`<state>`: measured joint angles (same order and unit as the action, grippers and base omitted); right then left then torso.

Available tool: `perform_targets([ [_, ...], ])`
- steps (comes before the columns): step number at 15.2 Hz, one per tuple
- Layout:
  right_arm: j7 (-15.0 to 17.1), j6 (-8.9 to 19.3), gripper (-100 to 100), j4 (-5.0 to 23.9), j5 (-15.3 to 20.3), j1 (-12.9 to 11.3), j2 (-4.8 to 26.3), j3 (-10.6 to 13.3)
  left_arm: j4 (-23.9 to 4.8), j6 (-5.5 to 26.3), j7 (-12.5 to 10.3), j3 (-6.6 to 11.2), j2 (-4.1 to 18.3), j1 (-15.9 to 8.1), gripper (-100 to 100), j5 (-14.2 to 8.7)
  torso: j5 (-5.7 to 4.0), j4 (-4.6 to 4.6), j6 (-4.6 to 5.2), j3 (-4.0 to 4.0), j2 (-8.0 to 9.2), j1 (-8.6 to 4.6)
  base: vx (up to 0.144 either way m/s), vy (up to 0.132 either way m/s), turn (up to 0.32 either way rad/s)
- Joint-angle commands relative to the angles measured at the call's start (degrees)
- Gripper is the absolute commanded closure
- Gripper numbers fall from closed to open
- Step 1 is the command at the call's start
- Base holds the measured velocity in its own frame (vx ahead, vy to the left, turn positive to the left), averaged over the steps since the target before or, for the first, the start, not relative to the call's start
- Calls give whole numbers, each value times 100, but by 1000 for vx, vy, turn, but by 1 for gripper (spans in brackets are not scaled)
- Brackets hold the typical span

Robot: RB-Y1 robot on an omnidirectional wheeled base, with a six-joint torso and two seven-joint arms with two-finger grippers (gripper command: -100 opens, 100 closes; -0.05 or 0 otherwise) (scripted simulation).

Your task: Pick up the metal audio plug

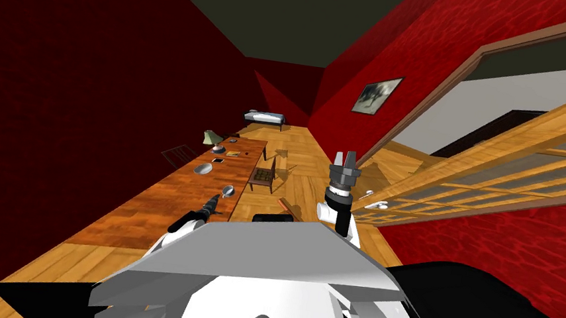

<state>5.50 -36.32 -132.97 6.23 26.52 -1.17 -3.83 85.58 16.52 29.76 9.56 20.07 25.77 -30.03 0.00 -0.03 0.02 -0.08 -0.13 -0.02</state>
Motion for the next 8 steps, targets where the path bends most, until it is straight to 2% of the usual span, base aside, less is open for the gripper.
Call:
perform_targets([
  [1, 0, 0, 0, 0, 0, 0, 0, 0, -286, 168, 107, 24, 59, -49, -100, -142, 0, 0, 0, 0, 0, 0, 37, 4, -142],
  [2, 0, 0, 0, 0, 0, 0, 0, 0, -351, 168, 107, 24, 59, -49, -100, -142, 0, 0, -1, -1, -1, 1, 20, 9, -48],
  [3, 0, 0, 0, 0, 0, 1, 0, 0, -525, 354, 216, 58, 95, -103, -100, -286, 0, 0, -3, 1, 2, 2, 23, 6, -112],
  [4, 0, 0, 0, 0, 0, 0, 0, 0, -658, 354, 216, 58, 95, -103, -100, -286, 0, 1, -1, 1, 3, 3, 30, 4, -124],
  [5, 0, 0, 0, 0, 0, 0, 0, 0, -658, 354, 216, 58, 95, -103, -100, -286, 0, 0, -1, 1, 2, 2, 19, 7, -49],
  [6, 0, 0, 0, 0, 0, 0, 0, 0, -871, 531, 317, 88, 129, -160, -100, -424, 0, 1, -3, 2, 4, 2, 27, 5, -110],
  [7, 0, 0, 0, 0, 0, 0, 0, 0, -961, 531, 317, 88, 129, -160, -100, -424, 0, 1, 0, 1, 2, 2, 37, 6, -116],
  [8, 0, 0, 0, 0, 0, 0, 0, 0, -1157, 698, 410, 115, 161, -218, -100, -558, 0, 0, -2, 0, 1, 2, 19, 13, -365],
])
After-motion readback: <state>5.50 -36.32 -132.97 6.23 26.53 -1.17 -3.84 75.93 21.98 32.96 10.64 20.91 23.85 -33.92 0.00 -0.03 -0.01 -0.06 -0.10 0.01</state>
